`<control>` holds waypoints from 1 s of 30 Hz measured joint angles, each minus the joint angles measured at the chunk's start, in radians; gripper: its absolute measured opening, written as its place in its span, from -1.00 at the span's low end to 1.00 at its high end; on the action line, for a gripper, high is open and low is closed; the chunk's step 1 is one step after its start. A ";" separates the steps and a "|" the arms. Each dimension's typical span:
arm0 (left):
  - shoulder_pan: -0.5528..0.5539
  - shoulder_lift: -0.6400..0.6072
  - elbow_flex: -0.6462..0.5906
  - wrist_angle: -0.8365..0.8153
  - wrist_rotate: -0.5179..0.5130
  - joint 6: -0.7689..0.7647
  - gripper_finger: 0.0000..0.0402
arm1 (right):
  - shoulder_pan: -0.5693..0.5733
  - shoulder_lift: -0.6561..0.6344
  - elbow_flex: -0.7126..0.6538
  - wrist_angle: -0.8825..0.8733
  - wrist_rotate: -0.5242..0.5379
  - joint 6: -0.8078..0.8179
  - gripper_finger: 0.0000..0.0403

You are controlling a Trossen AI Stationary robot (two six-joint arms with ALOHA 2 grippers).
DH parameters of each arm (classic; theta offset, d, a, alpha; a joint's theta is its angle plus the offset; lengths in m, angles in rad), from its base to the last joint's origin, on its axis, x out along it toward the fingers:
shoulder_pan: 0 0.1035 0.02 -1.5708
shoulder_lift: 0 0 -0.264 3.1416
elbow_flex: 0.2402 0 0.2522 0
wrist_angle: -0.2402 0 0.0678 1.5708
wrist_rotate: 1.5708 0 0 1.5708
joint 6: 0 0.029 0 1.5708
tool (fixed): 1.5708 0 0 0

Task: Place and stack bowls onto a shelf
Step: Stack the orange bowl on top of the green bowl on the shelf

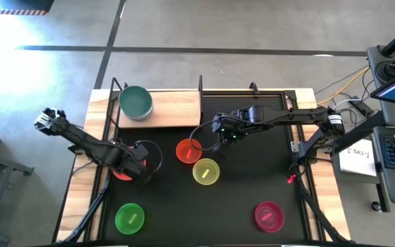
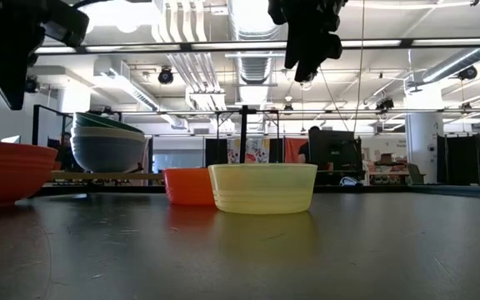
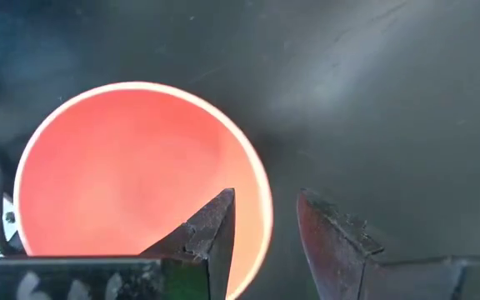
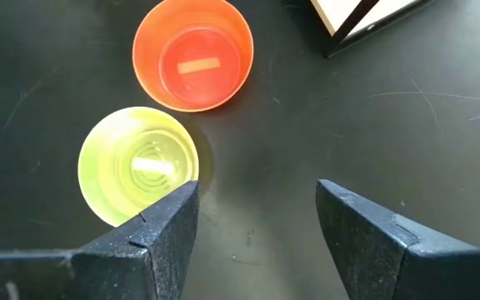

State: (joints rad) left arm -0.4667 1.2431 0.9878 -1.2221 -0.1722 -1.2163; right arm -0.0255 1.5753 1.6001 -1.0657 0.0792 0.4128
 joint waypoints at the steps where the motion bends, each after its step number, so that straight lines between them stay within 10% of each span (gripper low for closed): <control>1: 0.000 0.013 -0.001 -0.001 0.000 0.001 -0.43 | 0.000 0.000 0.000 0.000 0.000 0.000 0.13; 24: -0.001 0.084 -0.232 0.201 0.051 0.032 -0.44 | 0.002 0.000 0.000 0.001 0.000 0.022 0.13; 30: -0.001 0.084 -0.230 0.235 0.051 0.069 -0.75 | 0.002 0.000 0.000 0.001 0.000 0.022 0.13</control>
State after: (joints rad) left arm -0.4679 1.3266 0.7583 -0.9875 -0.1211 -1.1478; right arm -0.0238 1.5753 1.6001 -1.0649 0.0796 0.4350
